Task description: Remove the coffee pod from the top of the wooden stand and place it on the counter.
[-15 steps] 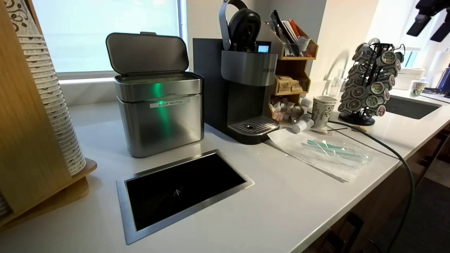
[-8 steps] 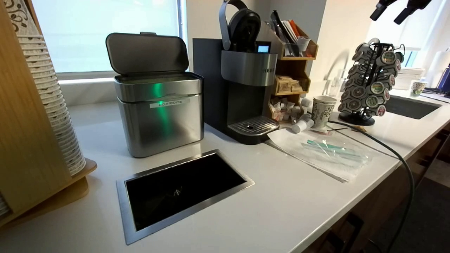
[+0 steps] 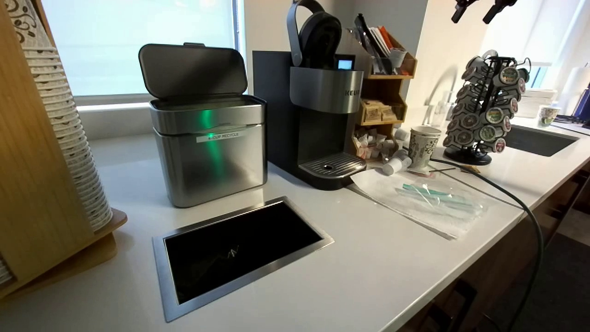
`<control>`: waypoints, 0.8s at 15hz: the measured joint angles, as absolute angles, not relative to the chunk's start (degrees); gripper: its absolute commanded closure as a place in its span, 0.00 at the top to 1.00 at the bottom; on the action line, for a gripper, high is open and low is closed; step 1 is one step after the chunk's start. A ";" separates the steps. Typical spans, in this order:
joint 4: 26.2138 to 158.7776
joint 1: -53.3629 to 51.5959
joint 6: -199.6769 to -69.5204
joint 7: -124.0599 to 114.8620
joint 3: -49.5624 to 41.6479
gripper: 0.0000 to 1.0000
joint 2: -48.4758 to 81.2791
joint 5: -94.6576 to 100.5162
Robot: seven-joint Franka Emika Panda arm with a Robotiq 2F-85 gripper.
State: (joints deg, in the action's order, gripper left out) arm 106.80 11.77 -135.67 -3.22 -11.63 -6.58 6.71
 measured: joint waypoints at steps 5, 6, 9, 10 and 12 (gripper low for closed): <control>104.81 11.94 -135.63 -3.55 -11.63 1.00 -4.84 6.89; 104.81 11.94 -135.63 -3.52 -11.63 1.00 -4.84 6.89; 103.89 11.27 -135.80 -1.67 -11.27 1.00 -4.40 5.43; 103.13 10.80 -135.80 -0.25 -10.86 1.00 -3.89 3.93; 101.49 9.70 -135.80 2.64 -10.05 1.00 -2.46 0.63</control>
State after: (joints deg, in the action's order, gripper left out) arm 101.49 9.70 -135.80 2.64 -10.05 -2.46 0.63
